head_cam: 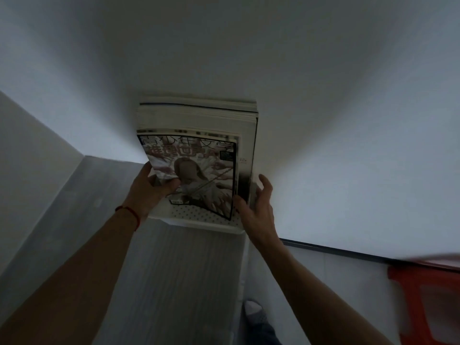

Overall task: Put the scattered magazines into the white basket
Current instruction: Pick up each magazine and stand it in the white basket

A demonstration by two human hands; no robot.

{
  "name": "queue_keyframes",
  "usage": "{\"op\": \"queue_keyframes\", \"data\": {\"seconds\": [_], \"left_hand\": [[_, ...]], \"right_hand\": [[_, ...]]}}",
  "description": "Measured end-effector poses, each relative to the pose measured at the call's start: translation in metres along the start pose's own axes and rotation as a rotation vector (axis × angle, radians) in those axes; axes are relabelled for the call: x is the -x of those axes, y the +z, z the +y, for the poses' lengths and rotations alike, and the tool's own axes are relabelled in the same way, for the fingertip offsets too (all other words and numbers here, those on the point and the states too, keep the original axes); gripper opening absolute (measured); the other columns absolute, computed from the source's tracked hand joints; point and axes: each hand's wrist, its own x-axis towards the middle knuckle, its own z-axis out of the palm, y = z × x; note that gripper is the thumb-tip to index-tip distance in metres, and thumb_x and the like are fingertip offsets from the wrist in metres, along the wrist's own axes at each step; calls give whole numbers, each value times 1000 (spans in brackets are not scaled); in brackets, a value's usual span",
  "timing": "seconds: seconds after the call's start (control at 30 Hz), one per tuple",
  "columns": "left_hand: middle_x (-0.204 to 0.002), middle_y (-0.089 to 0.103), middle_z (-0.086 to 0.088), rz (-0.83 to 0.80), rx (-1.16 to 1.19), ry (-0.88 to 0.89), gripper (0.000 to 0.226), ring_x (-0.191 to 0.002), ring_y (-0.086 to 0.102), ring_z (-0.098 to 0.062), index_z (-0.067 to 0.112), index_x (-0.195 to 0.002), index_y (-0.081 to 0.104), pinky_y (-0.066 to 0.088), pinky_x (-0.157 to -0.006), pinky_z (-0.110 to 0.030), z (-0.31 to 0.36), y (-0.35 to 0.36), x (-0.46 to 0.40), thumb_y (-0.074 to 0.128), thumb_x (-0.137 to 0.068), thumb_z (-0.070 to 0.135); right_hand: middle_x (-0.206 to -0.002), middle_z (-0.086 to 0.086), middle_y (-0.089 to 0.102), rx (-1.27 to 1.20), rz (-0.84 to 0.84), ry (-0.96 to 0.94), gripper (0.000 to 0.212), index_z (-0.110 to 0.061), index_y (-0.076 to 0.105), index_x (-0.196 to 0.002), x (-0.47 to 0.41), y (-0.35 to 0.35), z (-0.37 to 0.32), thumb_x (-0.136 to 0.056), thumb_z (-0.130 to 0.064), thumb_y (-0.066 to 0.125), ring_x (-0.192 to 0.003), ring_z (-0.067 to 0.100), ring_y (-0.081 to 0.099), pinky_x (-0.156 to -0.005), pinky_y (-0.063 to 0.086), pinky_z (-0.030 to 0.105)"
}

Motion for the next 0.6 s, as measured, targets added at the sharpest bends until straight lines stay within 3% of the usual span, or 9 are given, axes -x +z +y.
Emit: {"op": "queue_keyframes", "data": {"seconds": [0.07,0.1,0.2,0.27,0.43,0.57,0.6], "left_hand": [[-130,65,-7,89,62,-43,77,-117,63,-23,30,-140,47,52,-98,-45,-12,0,12,86,-73,33],[-127,67,-7,143,121,-55,67,-113,65,-21,30,-139,51,52,-96,-43,-22,2,20,82,-79,30],[-110,75,-1,226,325,-110,18,-91,72,-11,32,-109,73,57,-80,-34,-45,17,41,65,-94,27],[-94,77,6,276,386,-114,15,-85,72,-10,31,-98,76,58,-71,-29,-48,25,41,61,-97,26],[-104,74,-10,325,383,-85,17,-103,68,-32,19,-104,76,54,-94,-50,-48,25,27,66,-94,28],[-105,72,-12,311,367,-70,12,-101,66,-30,24,-96,77,52,-95,-52,-44,25,17,66,-94,26],[-106,71,-12,313,359,-72,12,-101,65,-30,25,-94,77,52,-94,-51,-43,26,14,65,-94,26]], "right_hand": [[-138,-10,55,-40,-56,19,74,-38,18,-149,17,-4,11,-88,-50,58,-114,-2,62,-89,57,24],[-140,-8,54,-36,-77,21,71,-39,21,-150,23,-4,14,-90,-49,58,-120,1,59,-95,57,30],[-146,-5,49,-51,-121,52,63,-47,24,-148,31,1,15,-92,-48,55,-132,14,50,-107,47,44],[-148,-3,48,-33,-113,73,62,-48,19,-150,31,3,15,-95,-47,49,-132,15,49,-109,45,45],[-154,5,45,24,-89,129,72,-39,3,-158,28,8,19,-95,-50,36,-135,24,49,-113,40,54],[-166,2,24,117,-101,86,70,-41,-4,-157,17,10,20,-96,-53,28,-149,26,27,-125,8,55],[-166,1,22,119,-109,82,68,-43,-4,-156,13,9,21,-97,-54,28,-150,26,26,-125,6,56]]}}
